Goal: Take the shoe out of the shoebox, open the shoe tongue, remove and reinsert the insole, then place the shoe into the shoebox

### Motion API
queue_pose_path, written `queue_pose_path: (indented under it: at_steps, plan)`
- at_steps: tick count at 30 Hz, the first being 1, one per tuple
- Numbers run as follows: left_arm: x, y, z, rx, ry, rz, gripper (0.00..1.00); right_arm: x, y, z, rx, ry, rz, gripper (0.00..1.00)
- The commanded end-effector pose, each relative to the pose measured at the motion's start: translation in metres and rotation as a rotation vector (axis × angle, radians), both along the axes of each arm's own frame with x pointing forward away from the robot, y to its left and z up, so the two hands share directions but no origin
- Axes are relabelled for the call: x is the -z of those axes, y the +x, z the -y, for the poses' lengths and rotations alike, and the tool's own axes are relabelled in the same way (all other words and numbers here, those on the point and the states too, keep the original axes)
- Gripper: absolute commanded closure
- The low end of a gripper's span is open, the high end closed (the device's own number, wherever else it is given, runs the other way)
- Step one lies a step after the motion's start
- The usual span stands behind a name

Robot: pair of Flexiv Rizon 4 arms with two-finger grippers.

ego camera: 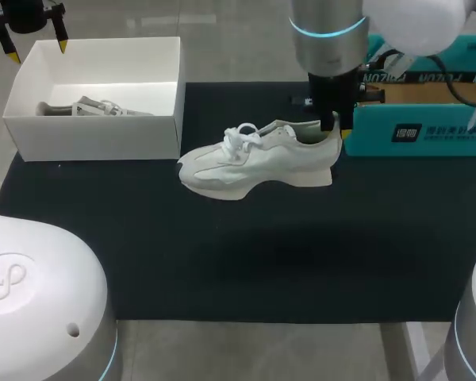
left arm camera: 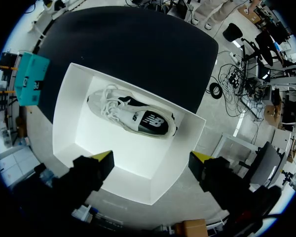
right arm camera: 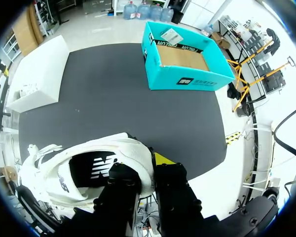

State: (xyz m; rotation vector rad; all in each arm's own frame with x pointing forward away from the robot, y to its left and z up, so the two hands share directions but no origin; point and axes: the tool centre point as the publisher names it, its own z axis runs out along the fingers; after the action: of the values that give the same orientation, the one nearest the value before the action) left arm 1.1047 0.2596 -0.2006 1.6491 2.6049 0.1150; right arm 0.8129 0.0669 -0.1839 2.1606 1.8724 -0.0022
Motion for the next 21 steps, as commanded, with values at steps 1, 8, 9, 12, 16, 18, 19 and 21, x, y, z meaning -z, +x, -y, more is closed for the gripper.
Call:
queue_pose_path:
  at_steps: [1,8,9,12,16,18,19,21]
  plan:
    - [0.000,0.000,0.000,0.001,0.002,0.000,0.00,0.002,-0.001,0.000,0.048,-0.015,0.005,1.00]
    - [0.000,0.000,0.000,0.001,0.002,0.000,0.00,0.014,-0.010,0.004,0.396,0.037,0.049,1.00]
    - [0.000,0.000,0.000,0.001,0.002,0.000,0.00,0.013,-0.010,0.006,0.426,0.043,0.054,1.00]
    - [0.000,0.000,0.000,0.001,0.002,0.000,0.00,0.009,-0.009,0.010,0.476,0.042,0.081,1.00]
    - [0.000,0.000,0.000,0.001,0.002,0.000,0.00,0.008,-0.011,0.013,0.523,0.067,0.086,1.00]
    - [0.000,0.000,0.000,0.001,0.002,0.000,0.00,0.008,-0.011,0.013,0.554,0.069,0.087,1.00]
    - [0.000,0.000,0.000,0.001,0.002,0.000,0.00,0.008,-0.011,0.012,0.558,0.059,0.078,1.00]
    - [0.000,0.000,0.000,0.001,0.002,0.000,0.00,0.009,-0.013,0.008,0.550,0.044,0.063,1.00]
